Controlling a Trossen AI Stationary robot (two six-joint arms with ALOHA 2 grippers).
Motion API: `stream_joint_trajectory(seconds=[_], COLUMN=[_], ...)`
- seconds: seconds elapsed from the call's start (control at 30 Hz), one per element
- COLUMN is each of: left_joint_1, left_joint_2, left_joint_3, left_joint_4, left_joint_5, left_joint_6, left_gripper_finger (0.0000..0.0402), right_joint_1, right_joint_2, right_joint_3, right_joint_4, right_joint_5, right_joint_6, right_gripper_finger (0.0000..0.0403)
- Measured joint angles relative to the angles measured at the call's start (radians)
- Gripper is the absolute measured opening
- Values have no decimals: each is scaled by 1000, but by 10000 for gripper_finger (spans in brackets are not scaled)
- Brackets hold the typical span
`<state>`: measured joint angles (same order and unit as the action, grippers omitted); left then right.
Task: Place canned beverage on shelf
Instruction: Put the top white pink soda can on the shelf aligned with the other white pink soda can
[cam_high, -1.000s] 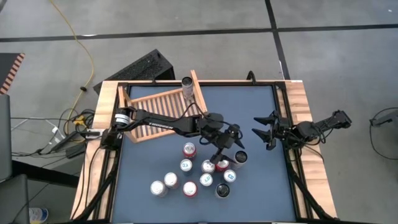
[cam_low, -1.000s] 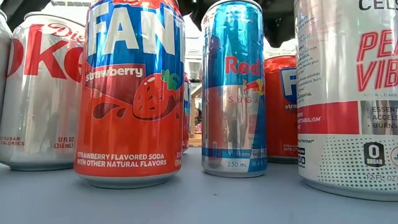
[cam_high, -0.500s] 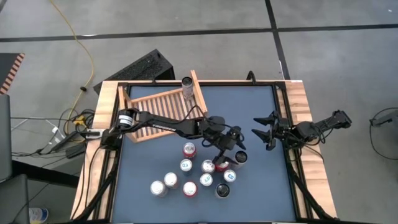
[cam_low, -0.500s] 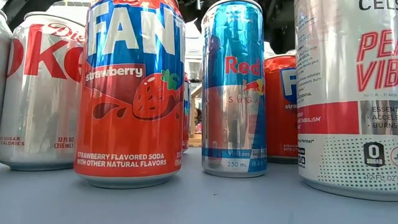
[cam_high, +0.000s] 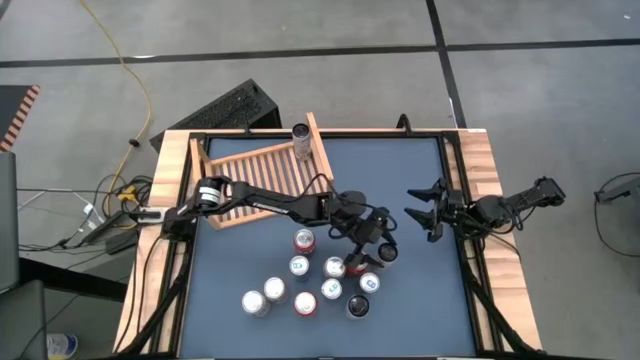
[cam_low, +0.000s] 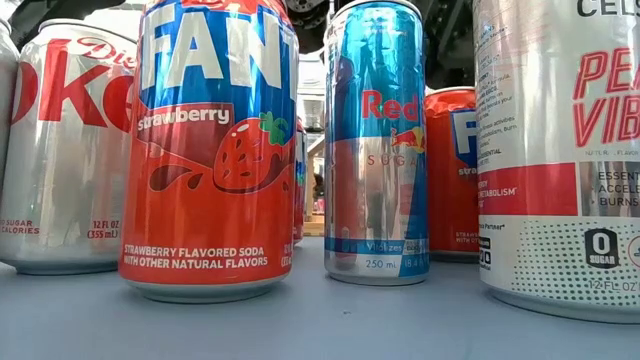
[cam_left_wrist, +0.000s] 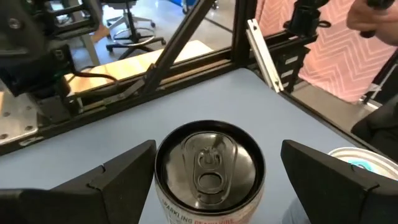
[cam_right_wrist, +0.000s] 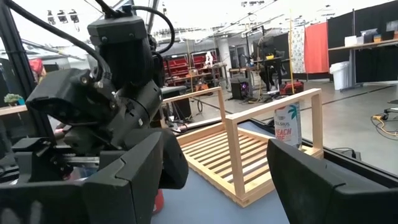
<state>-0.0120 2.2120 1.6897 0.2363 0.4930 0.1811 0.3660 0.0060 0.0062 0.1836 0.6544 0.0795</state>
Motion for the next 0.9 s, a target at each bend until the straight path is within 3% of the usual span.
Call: stream_joint_trajectory(seconds=[0.43,0.77,0.9], left_joint_1=[-1,-2,-2], left_joint_2=[0,0,0], left_joint_3=[0,0,0], left_joint_4=[-28,-30,-33], left_joint_5=[-10,-35,-57], left_joint_6=[34,52,38], left_gripper_finger=[329,252,241], right_joint_1=[0,0,0], right_joint_2=[0,0,0], right_joint_3=[0,0,0], right_joint_4=[-4,-4,-4], right_joint_5=[0,0,0], right_joint_6=[0,1,2], right_gripper_finger=[274,274,274])
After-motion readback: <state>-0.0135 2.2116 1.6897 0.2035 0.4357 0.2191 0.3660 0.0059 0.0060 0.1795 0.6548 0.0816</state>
